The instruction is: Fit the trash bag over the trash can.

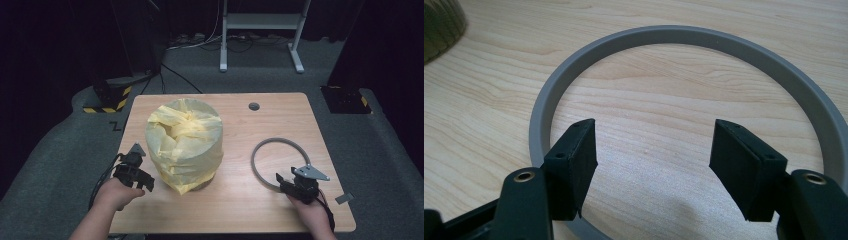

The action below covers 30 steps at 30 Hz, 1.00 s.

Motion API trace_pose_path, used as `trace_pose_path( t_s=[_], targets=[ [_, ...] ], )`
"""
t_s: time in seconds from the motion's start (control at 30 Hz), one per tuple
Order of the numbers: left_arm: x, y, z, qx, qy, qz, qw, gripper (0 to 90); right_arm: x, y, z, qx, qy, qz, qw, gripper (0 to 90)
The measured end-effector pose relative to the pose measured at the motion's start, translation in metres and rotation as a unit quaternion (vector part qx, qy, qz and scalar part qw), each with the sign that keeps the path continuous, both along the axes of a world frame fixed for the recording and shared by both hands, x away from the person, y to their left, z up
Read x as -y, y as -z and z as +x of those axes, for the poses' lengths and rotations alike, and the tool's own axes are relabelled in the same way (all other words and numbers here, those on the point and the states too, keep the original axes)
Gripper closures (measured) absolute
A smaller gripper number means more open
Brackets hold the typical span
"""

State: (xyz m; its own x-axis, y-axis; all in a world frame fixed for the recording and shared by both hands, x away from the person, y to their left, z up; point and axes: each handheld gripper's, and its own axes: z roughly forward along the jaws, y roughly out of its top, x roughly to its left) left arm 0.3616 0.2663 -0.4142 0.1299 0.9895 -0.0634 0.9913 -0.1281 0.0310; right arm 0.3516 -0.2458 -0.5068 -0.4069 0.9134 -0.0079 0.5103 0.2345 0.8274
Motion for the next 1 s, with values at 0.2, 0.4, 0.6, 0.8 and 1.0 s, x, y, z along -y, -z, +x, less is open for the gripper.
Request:
trace_pose_path(
  t_s=[0.2, 0.4, 0.6, 0.8, 1.0],
  targets=[
    [0.010, -0.033, -0.004, -0.014, 0.004, 0.000, 0.9999, 30.3, -0.002, 0.001, -0.001, 0.000, -0.003, -0.003, 1.0000, 35.2],
    [0.019, -0.068, -0.004, -0.032, 0.018, 0.007, 0.9993, 32.5, -0.002, 0.002, 0.000, -0.004, -0.004, -0.002, 1.0000, 35.2],
    [0.024, -0.099, -0.004, -0.032, 0.025, 0.004, 0.9992, 35.0, -0.003, 0.003, -0.001, -0.005, -0.007, -0.002, 1.0000, 35.3],
    [0.031, -0.123, 0.003, -0.024, 0.035, 0.008, 0.9991, 34.7, -0.001, 0.003, 0.000, -0.005, -0.008, -0.002, 1.0000, 35.3],
    [0.033, -0.151, 0.015, -0.023, 0.038, 0.010, 0.9990, 34.2, -0.001, 0.003, 0.000, -0.006, -0.008, -0.002, 0.9999, 35.3]
  ],
)
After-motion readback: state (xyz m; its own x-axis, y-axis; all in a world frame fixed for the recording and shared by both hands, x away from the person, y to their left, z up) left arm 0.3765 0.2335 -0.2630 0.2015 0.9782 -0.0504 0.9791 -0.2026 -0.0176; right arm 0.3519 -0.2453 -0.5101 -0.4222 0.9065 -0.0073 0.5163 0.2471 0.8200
